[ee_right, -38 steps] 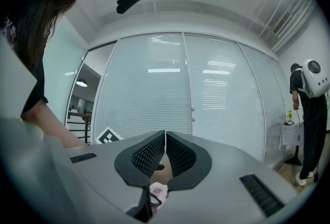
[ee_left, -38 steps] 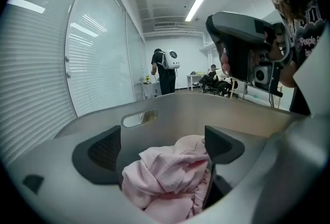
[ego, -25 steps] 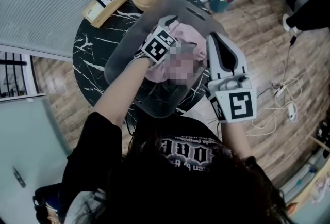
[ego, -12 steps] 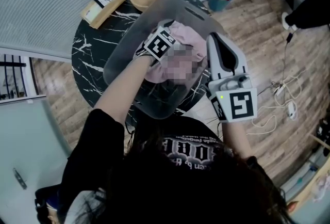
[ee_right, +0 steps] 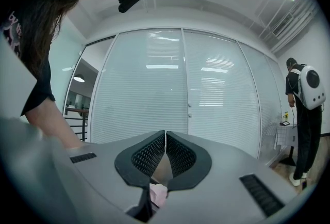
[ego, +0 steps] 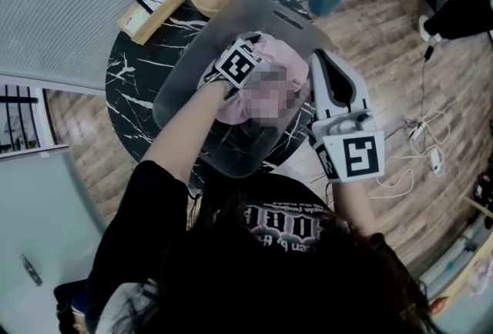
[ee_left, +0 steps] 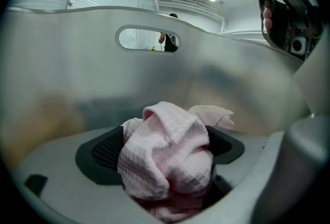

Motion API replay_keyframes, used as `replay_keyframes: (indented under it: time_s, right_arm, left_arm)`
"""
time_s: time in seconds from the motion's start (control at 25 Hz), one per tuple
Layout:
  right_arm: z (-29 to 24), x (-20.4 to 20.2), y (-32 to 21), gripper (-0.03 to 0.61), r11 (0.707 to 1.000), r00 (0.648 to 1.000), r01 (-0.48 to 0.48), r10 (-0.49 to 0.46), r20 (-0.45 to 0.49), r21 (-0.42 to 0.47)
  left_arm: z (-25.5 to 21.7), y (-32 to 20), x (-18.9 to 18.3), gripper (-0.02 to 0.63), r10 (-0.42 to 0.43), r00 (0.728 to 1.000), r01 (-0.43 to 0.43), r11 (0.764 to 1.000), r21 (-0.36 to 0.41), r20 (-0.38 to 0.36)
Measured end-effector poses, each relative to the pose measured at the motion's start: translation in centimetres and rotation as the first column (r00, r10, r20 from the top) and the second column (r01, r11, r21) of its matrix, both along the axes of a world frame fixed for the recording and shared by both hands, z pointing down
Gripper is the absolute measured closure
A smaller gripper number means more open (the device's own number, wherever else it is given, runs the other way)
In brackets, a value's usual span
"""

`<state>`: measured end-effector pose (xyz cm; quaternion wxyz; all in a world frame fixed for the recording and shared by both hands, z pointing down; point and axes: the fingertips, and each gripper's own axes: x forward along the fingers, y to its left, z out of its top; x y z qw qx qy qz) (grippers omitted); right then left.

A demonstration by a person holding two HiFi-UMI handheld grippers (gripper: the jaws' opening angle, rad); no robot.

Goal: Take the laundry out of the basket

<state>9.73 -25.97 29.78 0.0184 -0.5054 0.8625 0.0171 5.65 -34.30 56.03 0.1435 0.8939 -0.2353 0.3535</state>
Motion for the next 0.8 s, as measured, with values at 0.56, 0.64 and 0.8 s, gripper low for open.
replay_keyframes:
  time_s: [0.56, 0.64, 0.8]
  right_arm:
    - [0.0, 0.8, 0.6, 0.549, 1.000, 1.000, -0.023, 0.023, 0.001, 0.006]
    - [-0.1, 0.8, 0.7, 0.549, 1.000, 1.000, -0.023, 0.023, -0.001, 0.013]
    - [-0.1, 0.7, 1.0, 0.549, 1.000, 1.000, -0.020, 0.021, -0.010, 0.013]
  left_arm:
    - [1.3, 1.4, 1.0, 0.393, 0.074, 0.996, -0.071, 0.995, -0.064, 0.041]
    - [1.3, 1.5, 1.1, 0.406, 0.072, 0.996, -0.070, 0.996, -0.060, 0.044]
    - [1.2, 1.5, 1.1, 0.452, 0.072, 0.995, -0.070, 0.997, -0.024, 0.067]
